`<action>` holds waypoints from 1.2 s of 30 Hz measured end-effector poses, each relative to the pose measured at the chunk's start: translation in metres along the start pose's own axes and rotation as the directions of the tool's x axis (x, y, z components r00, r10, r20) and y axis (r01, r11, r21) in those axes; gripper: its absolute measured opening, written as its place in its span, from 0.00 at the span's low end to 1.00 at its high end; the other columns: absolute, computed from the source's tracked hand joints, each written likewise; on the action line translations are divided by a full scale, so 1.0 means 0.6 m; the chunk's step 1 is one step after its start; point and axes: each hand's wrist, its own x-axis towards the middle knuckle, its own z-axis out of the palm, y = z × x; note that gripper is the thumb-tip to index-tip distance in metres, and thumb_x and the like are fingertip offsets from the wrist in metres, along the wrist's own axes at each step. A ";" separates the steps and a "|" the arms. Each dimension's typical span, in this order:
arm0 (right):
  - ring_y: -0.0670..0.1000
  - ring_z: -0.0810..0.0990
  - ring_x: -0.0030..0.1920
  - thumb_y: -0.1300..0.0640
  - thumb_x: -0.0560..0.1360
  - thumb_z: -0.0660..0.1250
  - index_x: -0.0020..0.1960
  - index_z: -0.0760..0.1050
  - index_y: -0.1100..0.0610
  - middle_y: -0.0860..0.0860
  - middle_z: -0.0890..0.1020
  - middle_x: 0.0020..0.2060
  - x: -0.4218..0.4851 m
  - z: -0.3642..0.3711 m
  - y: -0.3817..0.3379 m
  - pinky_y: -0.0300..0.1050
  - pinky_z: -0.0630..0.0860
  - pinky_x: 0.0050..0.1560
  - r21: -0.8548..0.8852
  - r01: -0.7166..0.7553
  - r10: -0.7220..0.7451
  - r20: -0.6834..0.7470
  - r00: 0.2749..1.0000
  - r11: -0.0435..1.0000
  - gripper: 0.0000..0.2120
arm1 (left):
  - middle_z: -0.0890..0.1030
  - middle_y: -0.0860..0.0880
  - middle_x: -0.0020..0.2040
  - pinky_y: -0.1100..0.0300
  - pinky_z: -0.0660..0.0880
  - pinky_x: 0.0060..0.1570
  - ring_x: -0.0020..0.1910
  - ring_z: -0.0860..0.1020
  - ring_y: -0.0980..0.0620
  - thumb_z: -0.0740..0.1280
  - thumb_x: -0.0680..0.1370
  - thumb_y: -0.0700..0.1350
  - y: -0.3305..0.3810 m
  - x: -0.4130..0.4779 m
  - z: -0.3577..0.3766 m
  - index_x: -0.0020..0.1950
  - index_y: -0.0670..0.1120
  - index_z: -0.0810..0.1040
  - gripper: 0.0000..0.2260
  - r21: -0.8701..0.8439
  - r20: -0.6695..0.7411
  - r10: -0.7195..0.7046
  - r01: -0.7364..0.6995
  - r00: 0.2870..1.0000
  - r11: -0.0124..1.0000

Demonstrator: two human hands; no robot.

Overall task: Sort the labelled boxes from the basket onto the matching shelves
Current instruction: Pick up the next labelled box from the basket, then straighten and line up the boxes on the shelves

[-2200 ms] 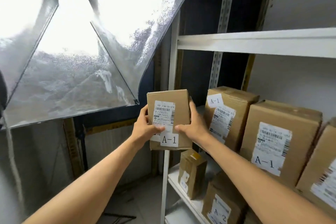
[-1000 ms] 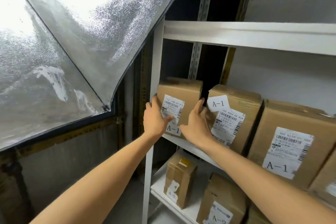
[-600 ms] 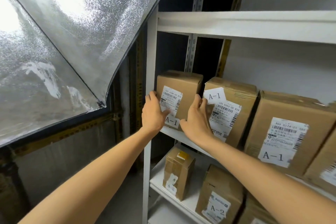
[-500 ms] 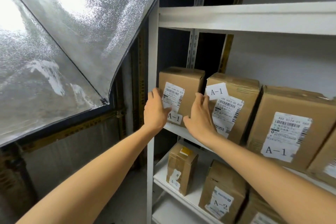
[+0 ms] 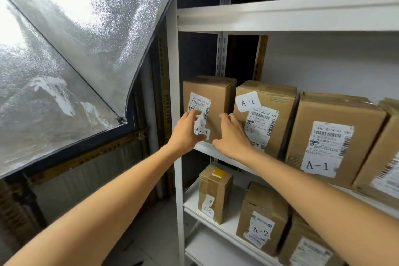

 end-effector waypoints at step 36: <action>0.55 0.76 0.52 0.54 0.73 0.68 0.60 0.72 0.58 0.55 0.76 0.54 -0.583 -0.322 0.403 0.50 0.76 0.52 -0.274 0.011 0.102 0.396 0.913 0.962 0.18 | 0.81 0.51 0.55 0.52 0.78 0.54 0.52 0.79 0.49 0.73 0.73 0.49 0.525 -0.416 0.291 0.60 0.50 0.79 0.16 0.309 0.599 0.057 -0.296 0.799 0.904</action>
